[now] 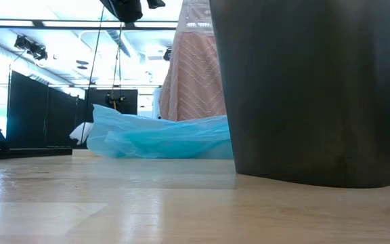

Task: Place trash/remove bag and relplace
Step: Remove the blue trash bag from the black trash bin using the drawstring

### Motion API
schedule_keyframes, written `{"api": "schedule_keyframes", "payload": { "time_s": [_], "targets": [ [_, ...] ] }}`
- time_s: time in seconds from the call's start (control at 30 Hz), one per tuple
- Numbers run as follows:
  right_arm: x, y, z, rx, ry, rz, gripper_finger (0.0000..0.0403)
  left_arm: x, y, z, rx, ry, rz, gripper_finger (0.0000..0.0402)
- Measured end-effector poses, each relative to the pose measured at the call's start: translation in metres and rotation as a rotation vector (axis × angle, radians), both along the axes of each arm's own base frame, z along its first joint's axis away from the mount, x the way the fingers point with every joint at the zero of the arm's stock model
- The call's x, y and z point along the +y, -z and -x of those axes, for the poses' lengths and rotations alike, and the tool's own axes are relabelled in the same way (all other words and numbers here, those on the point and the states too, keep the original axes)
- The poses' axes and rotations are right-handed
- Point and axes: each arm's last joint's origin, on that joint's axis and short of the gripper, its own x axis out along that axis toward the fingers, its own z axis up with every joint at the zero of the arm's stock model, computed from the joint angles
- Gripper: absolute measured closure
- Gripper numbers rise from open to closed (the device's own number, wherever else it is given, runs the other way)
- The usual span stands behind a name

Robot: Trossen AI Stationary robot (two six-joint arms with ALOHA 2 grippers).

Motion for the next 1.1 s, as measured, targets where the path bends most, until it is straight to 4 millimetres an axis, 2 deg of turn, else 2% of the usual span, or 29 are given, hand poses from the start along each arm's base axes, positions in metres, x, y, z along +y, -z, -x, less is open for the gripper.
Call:
{"api": "schedule_keyframes", "payload": {
  "time_s": [0.17, 0.33, 0.47, 0.87, 1.1],
  "targets": [
    [-0.001, 0.004, -0.004, 0.022, 0.024, 0.007, 0.0403, -0.002, -0.014, 0.014, -0.074, 0.038, 0.024, 0.0402],
    [-0.008, 0.005, -0.008, 0.043, 0.076, 0.003, 0.0403, -0.008, -0.035, 0.033, -0.154, 0.046, 0.024, 0.0402],
    [-0.016, 0.008, -0.015, 0.060, 0.101, 0.012, 0.0403, -0.015, -0.042, 0.040, -0.185, 0.049, 0.020, 0.0402],
    [-0.047, 0.017, -0.039, 0.052, 0.025, -0.022, 0.0403, -0.021, -0.038, 0.030, -0.120, -0.016, -0.001, 0.0402],
    [-0.061, 0.032, -0.049, 0.136, 0.046, -0.094, 0.0403, -0.021, -0.038, 0.030, -0.118, -0.028, 0.028, 0.0402]
  ]
}}
